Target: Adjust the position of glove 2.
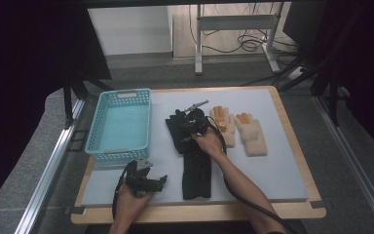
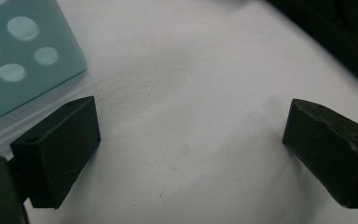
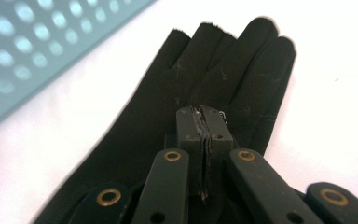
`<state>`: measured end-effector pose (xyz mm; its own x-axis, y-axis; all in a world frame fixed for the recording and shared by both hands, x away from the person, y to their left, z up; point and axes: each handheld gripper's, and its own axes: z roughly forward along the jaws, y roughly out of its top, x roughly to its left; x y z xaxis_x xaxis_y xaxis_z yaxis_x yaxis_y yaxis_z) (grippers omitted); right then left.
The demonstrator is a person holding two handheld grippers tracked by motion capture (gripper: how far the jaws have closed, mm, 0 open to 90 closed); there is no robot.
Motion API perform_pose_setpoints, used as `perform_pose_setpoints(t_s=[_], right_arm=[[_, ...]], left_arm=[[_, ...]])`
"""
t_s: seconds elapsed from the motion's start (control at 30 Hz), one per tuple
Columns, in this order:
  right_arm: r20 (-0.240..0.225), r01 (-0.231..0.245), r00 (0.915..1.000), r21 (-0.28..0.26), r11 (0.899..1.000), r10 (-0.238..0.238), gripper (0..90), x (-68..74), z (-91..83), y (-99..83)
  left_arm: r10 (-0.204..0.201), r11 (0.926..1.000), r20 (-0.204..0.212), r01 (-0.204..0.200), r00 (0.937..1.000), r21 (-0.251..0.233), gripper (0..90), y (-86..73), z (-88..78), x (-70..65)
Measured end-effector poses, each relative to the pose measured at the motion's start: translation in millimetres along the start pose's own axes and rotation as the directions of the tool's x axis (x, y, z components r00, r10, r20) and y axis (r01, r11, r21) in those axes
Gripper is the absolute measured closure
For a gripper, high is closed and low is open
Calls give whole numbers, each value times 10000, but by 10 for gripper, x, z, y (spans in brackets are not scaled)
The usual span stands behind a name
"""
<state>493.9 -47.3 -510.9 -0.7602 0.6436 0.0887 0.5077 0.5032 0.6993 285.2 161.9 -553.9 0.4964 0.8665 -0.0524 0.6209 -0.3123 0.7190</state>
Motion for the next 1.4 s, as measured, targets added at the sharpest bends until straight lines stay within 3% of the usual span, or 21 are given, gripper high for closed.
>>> perform_pose_setpoints(t_s=[0.3, 0.33, 0.57, 0.67, 0.93, 0.97, 1.07, 1.1, 1.33, 1.4], right_arm=[[96, -49, 9999, -451, 9990, 54, 885, 6, -320, 127], [225, 199, 9996, -531, 9984, -187, 885, 45, -408, 148], [301, 298, 9992, -738, 9968, -276, 885, 122, -651, 173], [160, 28, 9999, -938, 9956, -13, 885, 163, -772, 175], [191, -148, 9997, -1267, 9918, 173, 884, 354, -1135, 166], [266, -205, 9994, -1315, 9911, 242, 884, 425, -1251, 133], [308, -331, 9988, -1346, 9903, 376, 884, 482, -1352, 89], [241, -580, 9978, -1402, 9884, 620, 884, 530, -1442, 30], [166, -1243, 9917, -1392, 9824, 1279, 883, 687, -1616, -213], [91, -1567, 9872, -1354, 9783, 1593, 883, 783, -1651, -386]], left_arm=[[3, 10000, 0, -3, 10000, -2, 43, 0, -1, 0], [32, 10000, -10, -32, 10000, 16, 43, -1, -2, 2], [40, 10000, -13, -40, 10000, 4, 44, -1, -1, 2], [42, 10000, -20, -42, 10000, -7, 44, -3, -2, 0], [48, 10000, -20, -48, 10000, 2, 44, -2, -2, 1], [40, 10000, -32, -40, 10000, -16, 44, -2, -1, 0], [41, 10000, -30, -41, 10000, -12, 44, -2, -2, 0], [43, 10000, -32, -43, 10000, -11, 44, -2, -2, 0], [10, 10000, -21, -10, 10000, -32, 44, -1, -1, -2], [10, 10000, -24, -10, 10000, -35, 44, -2, 0, -3]])
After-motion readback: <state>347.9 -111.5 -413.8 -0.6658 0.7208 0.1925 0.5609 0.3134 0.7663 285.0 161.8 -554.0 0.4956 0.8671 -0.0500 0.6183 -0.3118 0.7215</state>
